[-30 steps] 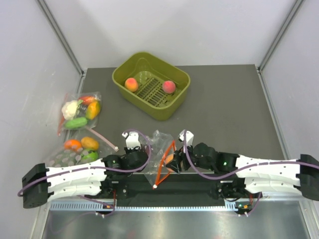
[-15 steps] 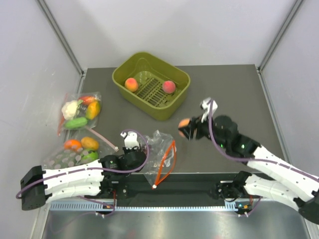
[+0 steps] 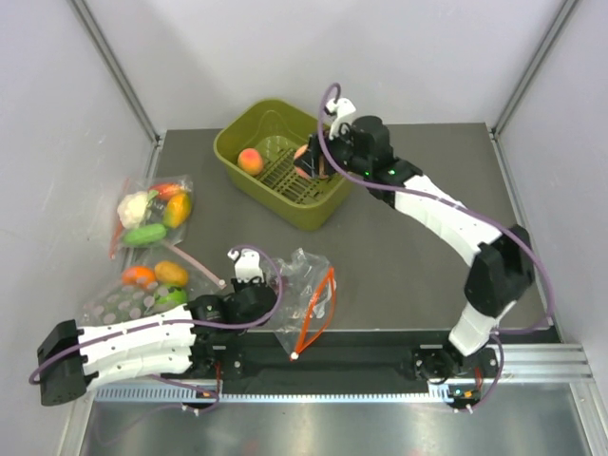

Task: Open the zip-top bag and remove the fake food

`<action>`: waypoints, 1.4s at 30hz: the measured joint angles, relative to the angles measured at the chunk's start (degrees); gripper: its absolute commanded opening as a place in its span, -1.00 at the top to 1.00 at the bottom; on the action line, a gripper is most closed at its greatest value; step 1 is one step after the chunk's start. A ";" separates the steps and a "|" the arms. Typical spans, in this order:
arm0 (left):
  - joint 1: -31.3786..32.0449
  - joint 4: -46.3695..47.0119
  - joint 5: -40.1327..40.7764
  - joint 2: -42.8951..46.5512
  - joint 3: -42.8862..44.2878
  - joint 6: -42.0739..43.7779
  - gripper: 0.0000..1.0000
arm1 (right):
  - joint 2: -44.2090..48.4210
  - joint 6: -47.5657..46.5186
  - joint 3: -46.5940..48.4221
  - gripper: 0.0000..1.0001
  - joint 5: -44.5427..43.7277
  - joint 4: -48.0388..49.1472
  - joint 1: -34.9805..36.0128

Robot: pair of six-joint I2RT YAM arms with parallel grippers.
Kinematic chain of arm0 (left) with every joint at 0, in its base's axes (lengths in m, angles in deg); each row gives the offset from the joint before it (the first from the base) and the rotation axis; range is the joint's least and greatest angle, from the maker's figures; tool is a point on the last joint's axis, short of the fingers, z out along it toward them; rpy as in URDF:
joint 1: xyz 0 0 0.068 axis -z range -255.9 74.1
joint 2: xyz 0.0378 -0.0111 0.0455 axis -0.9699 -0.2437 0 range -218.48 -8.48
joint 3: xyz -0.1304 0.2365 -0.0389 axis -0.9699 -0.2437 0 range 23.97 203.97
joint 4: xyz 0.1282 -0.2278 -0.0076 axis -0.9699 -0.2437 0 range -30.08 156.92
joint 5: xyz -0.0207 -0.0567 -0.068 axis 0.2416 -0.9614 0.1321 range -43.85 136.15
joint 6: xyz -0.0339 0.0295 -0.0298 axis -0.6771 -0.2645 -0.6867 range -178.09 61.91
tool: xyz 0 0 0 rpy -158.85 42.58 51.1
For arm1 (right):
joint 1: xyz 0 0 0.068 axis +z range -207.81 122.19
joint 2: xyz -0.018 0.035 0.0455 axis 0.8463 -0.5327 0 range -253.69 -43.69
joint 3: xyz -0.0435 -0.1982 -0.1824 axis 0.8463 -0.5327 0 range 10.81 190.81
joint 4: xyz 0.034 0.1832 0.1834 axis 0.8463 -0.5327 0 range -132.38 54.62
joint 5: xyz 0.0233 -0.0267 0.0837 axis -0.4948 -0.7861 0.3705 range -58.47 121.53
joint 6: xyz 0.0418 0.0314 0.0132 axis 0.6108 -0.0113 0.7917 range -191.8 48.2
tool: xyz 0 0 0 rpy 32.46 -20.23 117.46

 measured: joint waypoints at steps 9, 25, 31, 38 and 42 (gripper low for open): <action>-10.14 0.83 -2.95 1.27 0.46 5.03 -0.59 | -11.15 -1.62 6.38 -0.99 1.18 -3.23 -0.26; -21.84 13.53 -16.41 -3.02 -2.36 11.61 -0.38 | 22.25 -2.03 -21.70 -0.99 -1.14 -0.02 0.68; -22.10 14.67 -17.92 -4.52 -2.40 11.45 0.74 | 33.48 -1.07 -32.89 -0.99 -5.68 -0.66 8.63; -22.29 14.73 -18.80 -3.08 -3.78 10.58 1.00 | 37.88 3.48 -43.80 -0.71 -16.06 -0.74 27.12; -22.43 14.75 -19.23 -2.69 -4.13 10.19 1.00 | 39.12 6.47 -47.67 -0.29 -21.24 -1.88 36.09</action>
